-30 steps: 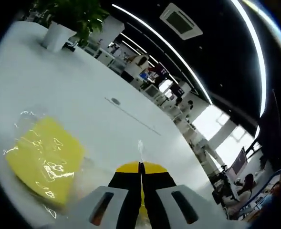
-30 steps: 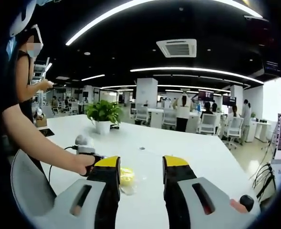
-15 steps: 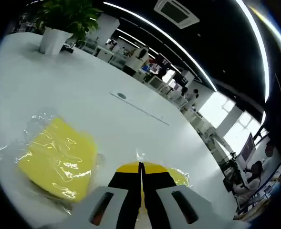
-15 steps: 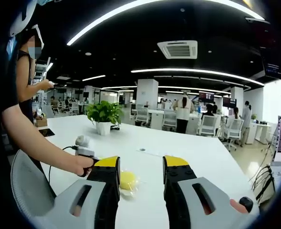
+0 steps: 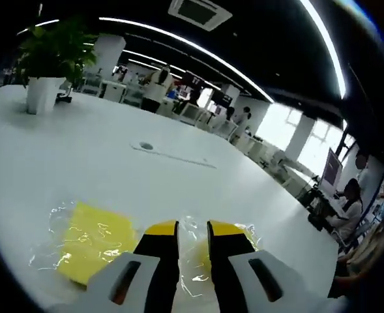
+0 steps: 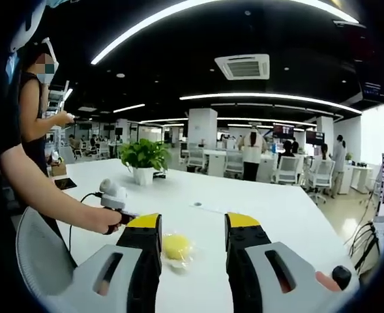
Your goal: Compare the silicone blocks by pressing each to a similar depth, holding the contact briefly, and releasing to observe deformation and rebound differences across the visible hardness samples.
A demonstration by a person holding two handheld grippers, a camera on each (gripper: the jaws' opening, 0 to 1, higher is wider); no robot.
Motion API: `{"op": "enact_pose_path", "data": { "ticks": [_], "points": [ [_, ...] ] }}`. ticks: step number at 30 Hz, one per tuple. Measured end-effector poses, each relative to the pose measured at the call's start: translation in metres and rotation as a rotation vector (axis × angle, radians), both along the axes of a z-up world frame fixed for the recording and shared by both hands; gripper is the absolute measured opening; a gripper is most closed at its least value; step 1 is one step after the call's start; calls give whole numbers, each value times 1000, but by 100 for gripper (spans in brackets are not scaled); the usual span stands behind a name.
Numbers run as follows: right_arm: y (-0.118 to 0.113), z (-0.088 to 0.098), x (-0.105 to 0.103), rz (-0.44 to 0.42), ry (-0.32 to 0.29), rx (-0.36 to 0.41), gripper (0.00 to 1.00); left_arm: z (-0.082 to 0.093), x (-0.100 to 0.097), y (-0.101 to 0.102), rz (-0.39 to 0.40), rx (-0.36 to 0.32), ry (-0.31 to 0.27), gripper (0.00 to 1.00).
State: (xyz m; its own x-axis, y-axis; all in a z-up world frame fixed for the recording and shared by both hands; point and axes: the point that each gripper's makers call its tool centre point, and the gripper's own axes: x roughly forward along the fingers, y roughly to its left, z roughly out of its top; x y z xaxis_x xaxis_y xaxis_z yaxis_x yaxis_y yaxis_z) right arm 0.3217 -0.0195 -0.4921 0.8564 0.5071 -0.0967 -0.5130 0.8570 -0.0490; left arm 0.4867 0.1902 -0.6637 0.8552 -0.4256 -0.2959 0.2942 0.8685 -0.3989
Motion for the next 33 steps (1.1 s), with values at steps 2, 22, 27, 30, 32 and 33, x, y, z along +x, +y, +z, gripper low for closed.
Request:
{"op": "enact_pose_path", "data": {
  "ticks": [2,22,27,30,32,33],
  "points": [
    [3,-1,1,6,4,4,35,6,-1,0,-16,-2,-14,18],
    [33,-31,4,28,75,34,39,88,-53,23,-308,130,-265,28],
    [45,-31,3,52,76,35,42,116,-73,34,-365,168,-348,30],
    [49,-30,4,54,77,44,44,128,-85,40,-395,191,-377,35],
    [50,-30,4,50,78,45,44,129,-93,44,-425,233,-389,36],
    [50,-30,4,50,78,47,44,130,-95,45,-426,236,-389,37]
  ]
}}
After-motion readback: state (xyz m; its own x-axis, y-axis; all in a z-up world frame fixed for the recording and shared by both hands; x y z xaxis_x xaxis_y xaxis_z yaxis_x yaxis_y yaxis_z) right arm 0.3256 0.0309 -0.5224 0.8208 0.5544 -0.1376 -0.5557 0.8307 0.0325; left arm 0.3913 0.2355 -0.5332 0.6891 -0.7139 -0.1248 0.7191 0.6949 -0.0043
